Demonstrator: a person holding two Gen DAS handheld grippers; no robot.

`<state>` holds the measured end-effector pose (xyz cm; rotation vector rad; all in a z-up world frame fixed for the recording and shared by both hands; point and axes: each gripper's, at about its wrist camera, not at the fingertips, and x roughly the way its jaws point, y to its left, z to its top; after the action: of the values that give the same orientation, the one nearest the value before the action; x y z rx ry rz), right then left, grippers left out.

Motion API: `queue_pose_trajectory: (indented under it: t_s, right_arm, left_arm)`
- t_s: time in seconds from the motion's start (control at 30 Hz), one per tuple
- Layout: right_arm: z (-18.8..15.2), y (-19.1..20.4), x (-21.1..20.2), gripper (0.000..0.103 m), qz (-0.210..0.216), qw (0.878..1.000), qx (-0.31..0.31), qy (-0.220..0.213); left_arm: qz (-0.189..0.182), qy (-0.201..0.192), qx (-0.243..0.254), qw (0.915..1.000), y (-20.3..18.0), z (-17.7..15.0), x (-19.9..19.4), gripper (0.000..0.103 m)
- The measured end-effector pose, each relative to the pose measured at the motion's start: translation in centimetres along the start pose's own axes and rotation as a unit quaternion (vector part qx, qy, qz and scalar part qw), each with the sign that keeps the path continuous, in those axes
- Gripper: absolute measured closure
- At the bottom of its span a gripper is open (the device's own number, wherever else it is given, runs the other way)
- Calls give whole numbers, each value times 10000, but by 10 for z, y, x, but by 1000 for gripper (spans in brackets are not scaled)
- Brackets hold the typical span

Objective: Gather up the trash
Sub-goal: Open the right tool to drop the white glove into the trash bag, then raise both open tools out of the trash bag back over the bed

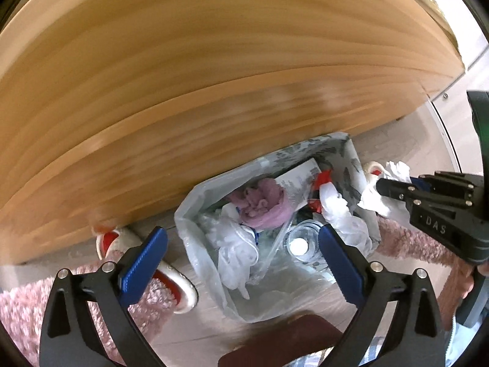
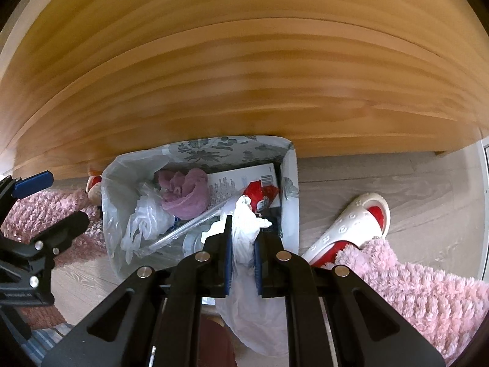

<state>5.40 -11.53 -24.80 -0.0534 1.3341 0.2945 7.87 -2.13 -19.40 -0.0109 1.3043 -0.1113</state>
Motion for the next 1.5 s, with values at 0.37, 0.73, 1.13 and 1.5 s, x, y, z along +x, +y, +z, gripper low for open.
queue_pose_trajectory:
  t_s: [0.37,0.73,1.13,1.5]
  right_arm:
    - [10,19,19,92,-61,9987,-423,-281]
    - [16,38,35,91,-72,9936,-1001,-515]
    - [17,45,30,71,-26,9910,-1129,-720]
    - [18,40,24,34,-374,9896,-1137,-801]
  left_arm:
    - [242,309,-546,9977,18,-2,20,7]
    - [188,838,-1167,9894,38,-13,46,7]
    - [244,864,-1434,9856,47,-17,48,7]
    - [358,916,-1652,9813,55,-19,51,7]
